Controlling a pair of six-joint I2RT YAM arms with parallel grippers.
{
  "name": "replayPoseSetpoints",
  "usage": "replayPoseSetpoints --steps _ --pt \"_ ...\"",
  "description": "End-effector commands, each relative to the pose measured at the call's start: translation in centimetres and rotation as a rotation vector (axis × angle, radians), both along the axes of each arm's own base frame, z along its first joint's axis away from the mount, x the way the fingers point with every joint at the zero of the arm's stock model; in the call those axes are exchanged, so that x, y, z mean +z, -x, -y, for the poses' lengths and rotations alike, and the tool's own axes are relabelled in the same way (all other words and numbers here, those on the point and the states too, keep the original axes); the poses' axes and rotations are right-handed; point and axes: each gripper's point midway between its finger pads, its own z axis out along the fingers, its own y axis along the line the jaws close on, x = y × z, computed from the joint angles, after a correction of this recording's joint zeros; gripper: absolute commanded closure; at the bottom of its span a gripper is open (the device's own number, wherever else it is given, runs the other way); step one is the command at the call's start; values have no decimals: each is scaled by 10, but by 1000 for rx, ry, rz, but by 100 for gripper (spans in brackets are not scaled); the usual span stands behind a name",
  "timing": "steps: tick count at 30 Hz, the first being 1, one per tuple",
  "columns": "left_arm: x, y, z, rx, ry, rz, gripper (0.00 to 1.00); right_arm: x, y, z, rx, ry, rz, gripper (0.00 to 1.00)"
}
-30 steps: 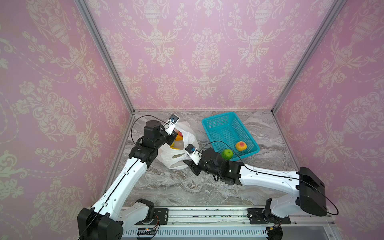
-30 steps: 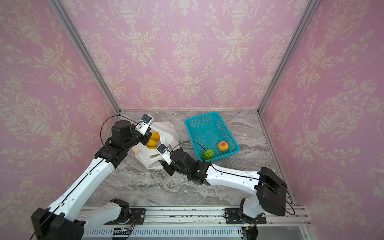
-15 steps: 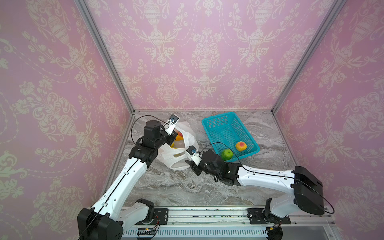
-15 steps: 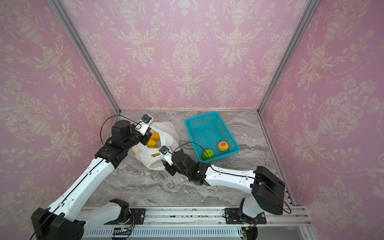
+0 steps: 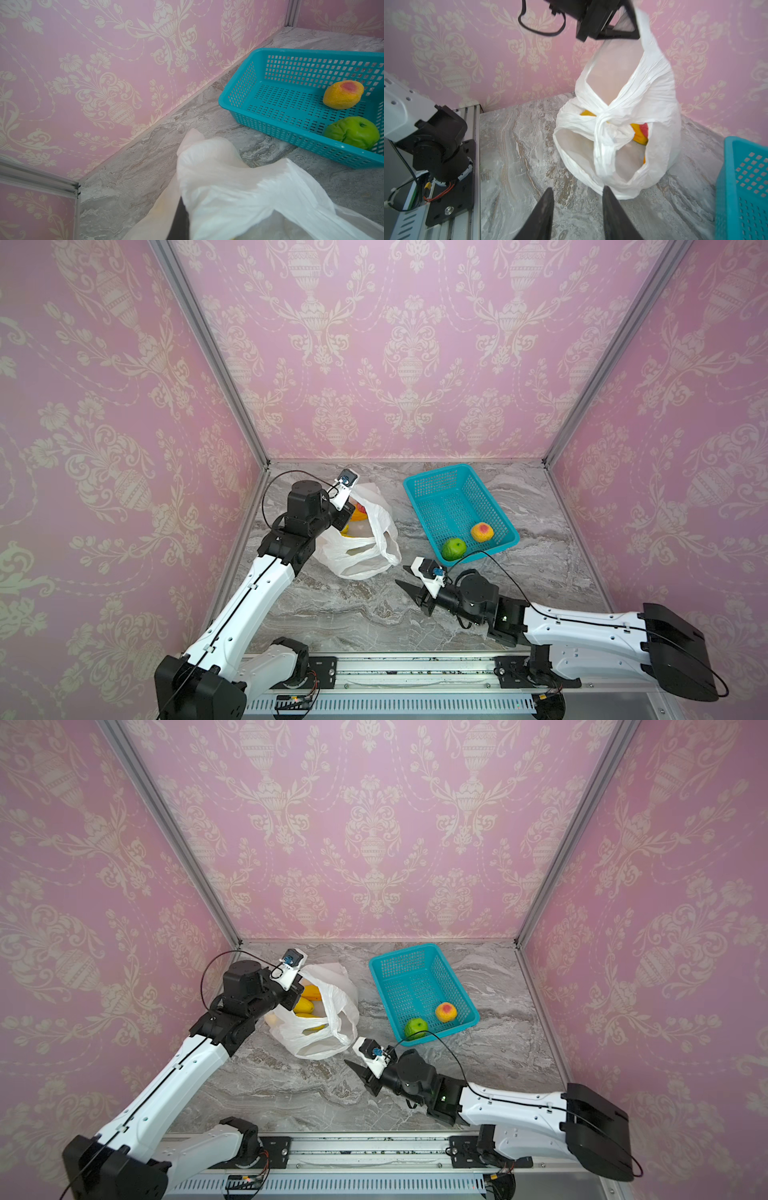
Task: Untie the knot of the plastic bag and take out the fruit
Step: Open the plastic bag at the middle-left of the table.
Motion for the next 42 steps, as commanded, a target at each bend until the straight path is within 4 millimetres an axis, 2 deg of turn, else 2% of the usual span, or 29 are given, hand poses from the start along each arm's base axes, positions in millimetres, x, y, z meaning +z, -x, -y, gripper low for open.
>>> replayPoseSetpoints --steps 1,5,7,9,12,16,19,22,26,27,30,33,37,40,42 --pt "6 3 -1 -3 12 3 100 7 7 -33 35 -60 -15 63" --pt "6 3 -1 -4 14 3 100 -16 8 -79 44 -12 -44 65" --pt "7 3 0 -7 15 2 100 -28 -3 -95 0 30 -64 70" --pt "7 3 0 -8 16 2 100 -38 -21 -100 -84 62 -67 74" --pt "9 4 -1 -7 17 9 100 -44 -49 -92 -164 36 -104 75" --pt "12 6 -1 -6 19 17 100 -52 -93 -60 -306 -32 -168 73" --pt "12 6 -1 -9 19 19 100 -55 -117 -39 -384 -65 -184 64" --pt "14 8 3 -32 30 21 100 -54 -128 -40 -396 -64 -180 59" --pt "18 14 10 -81 52 31 100 -50 -141 -54 -406 -63 -192 57" --pt "19 15 11 -86 54 35 100 -49 -144 -57 -406 -72 -199 54" --pt "19 16 11 -88 55 40 100 -39 -146 -72 -356 -106 -217 37" --pt "18 15 11 -86 55 34 100 -24 -135 -95 -249 -142 -229 29" --pt "15 12 9 -72 49 27 100 -3 -99 -134 -120 -133 -175 24" --pt "15 11 6 -55 42 27 100 -4 -70 -164 -51 -77 -132 23" --pt "15 11 5 -50 39 28 100 -3 -60 -183 -23 -62 -116 23"
